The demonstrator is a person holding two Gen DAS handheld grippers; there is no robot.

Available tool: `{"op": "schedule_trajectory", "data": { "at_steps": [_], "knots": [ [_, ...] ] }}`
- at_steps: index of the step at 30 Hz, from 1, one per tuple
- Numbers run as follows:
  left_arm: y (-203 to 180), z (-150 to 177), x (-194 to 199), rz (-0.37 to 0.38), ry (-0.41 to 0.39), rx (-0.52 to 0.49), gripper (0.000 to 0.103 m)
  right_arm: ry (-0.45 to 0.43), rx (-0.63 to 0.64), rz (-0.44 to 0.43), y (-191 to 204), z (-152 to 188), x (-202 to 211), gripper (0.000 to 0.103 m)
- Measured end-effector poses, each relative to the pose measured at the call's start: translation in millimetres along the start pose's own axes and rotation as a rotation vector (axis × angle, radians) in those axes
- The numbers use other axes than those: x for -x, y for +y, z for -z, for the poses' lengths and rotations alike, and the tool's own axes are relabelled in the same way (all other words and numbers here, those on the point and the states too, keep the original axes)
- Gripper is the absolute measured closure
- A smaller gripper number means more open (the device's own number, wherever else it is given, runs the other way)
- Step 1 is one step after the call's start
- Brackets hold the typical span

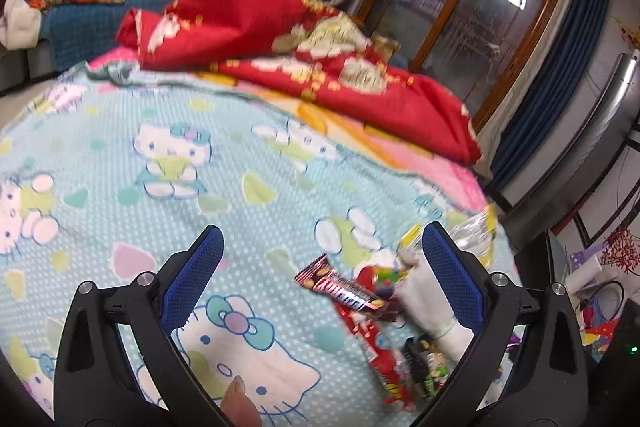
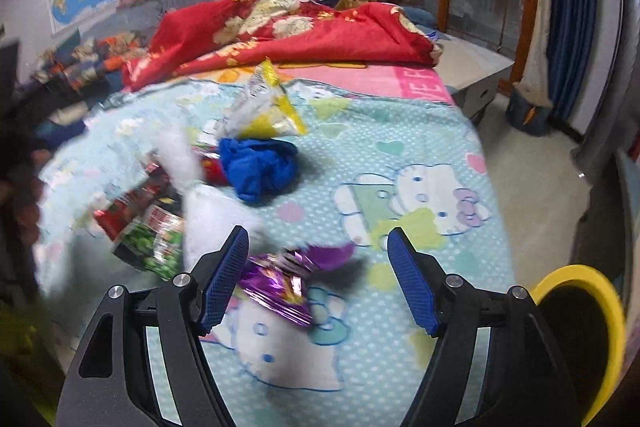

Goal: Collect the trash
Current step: 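Grasp the white knit glove with the right gripper while the left grasps a small wrapper, then carry the white glove and small wrapper over the yellow-rimmed bin with both grippers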

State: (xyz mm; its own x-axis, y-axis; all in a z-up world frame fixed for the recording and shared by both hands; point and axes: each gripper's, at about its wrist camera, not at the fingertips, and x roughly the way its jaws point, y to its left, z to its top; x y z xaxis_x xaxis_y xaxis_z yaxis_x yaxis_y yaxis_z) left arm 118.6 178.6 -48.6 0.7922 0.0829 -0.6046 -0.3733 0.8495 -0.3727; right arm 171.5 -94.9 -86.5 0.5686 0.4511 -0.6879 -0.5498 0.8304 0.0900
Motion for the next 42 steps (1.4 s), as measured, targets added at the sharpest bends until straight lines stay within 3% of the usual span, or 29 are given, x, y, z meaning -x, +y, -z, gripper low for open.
{"op": "schedule_trajectory", "data": {
  "at_steps": [9, 12, 15, 23, 27, 31, 34, 42],
  "knots": [
    [11, 16, -37, 0.055, 0.144, 0.064, 0.041, 0.042, 0.106, -0.081, 40, -15, -22, 0.038],
    [15, 20, -48, 0.076, 0.188, 0.109, 0.043, 0.105, 0.134, -0.079, 47, -16, -42, 0.045],
    [17, 24, -56, 0.084, 0.220, 0.135, 0.045, 0.148, 0.133, -0.090, 49, -12, -54, 0.059],
    [12, 22, -68, 0.054, 0.234, 0.127, 0.057, 0.113, 0.089, -0.141, 46, -8, -44, 0.082],
    [7, 22, -72, 0.003, 0.229, 0.076, 0.075, 0.089, 0.057, -0.171, 45, -9, -35, 0.086],
    [16, 21, -71, 0.020, 0.228, 0.094, 0.083, 0.061, 0.047, -0.183, 48, -12, -26, 0.087],
    [21, 20, -66, 0.051, 0.220, 0.118, 0.099, 0.047, 0.031, -0.194, 49, -13, -21, 0.087],
    [22, 18, -55, 0.153, 0.232, 0.164, 0.101, 0.015, -0.005, -0.204, 47, -15, -8, 0.087]
  ]
}}
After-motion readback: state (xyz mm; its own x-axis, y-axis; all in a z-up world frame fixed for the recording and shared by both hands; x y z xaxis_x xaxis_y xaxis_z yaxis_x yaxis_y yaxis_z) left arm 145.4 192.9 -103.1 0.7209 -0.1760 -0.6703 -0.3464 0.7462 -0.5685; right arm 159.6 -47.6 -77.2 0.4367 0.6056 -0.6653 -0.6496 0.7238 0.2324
